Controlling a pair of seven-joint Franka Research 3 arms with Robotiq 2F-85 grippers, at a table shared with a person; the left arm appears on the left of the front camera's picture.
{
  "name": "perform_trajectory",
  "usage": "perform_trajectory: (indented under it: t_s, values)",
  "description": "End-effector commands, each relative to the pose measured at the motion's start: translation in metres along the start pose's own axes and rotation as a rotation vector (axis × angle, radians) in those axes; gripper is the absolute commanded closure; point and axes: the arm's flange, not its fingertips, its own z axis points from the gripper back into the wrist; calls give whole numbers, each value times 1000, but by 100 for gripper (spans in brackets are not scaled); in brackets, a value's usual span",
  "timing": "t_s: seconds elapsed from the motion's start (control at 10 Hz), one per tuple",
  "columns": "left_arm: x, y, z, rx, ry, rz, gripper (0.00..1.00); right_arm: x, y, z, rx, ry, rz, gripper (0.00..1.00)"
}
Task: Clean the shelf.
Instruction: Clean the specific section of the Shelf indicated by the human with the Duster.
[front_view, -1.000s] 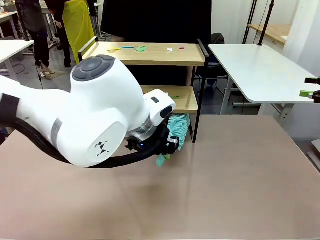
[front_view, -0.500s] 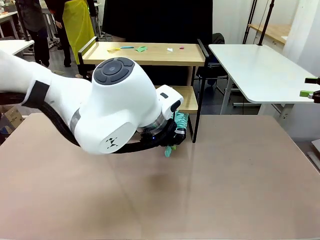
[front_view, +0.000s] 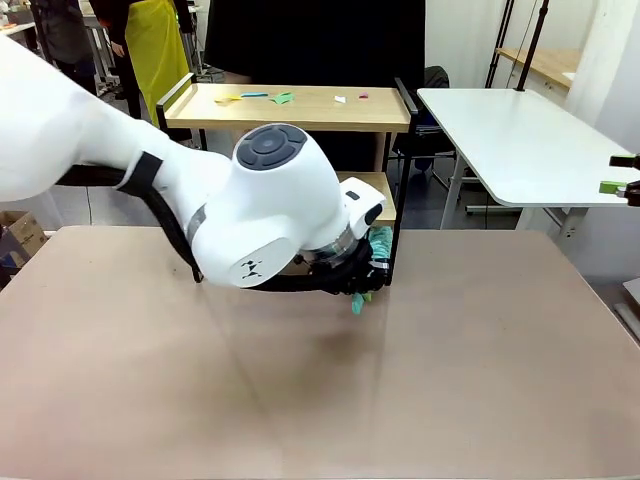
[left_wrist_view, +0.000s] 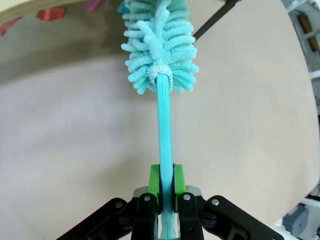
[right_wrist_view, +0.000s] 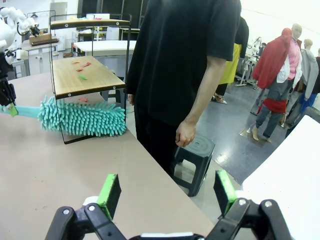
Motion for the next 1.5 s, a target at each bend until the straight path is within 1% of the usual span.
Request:
perform_trajectory:
  t_s: [0.0, 0.2, 0.3, 0.4, 0.5, 0.6, 0.7, 0.8, 0.9, 1.0, 1.4]
  values:
    - [4, -25, -40, 44, 17, 10, 87, 8, 2, -3, -8, 19, -5, 0]
    - [-2, -23, -52, 80, 43, 3, 87, 8, 2, -3, -8, 19, -5, 0]
    - [-2, -23, -53, 91, 40, 14, 87, 8, 2, -3, -8, 19, -5, 0]
    - [0, -25, -48, 112, 170, 37, 87, 8, 2, -3, -8, 19, -5, 0]
    - [-8, -12, -41, 70, 66, -19, 87, 8, 2, -3, -8, 19, -5, 0]
    - [-8, -12, -41, 70, 66, -19, 87, 8, 2, -3, -8, 19, -5, 0]
    - [-8, -16, -49, 87, 108, 2, 87, 8, 2, -3, -8, 19, -5, 0]
    - [-8, -10, -49, 123, 65, 42, 87, 8, 2, -3, -8, 19, -5, 0]
    - [-9, -9, -52, 135, 48, 61, 87, 8, 2, -3, -8, 19, -5, 0]
    - [-10, -9, -54, 138, 53, 66, 87, 8, 2, -3, -8, 19, -5, 0]
    - [-12, -2, -49, 177, 15, 112, 87, 8, 2, -3, -8, 19, -5, 0]
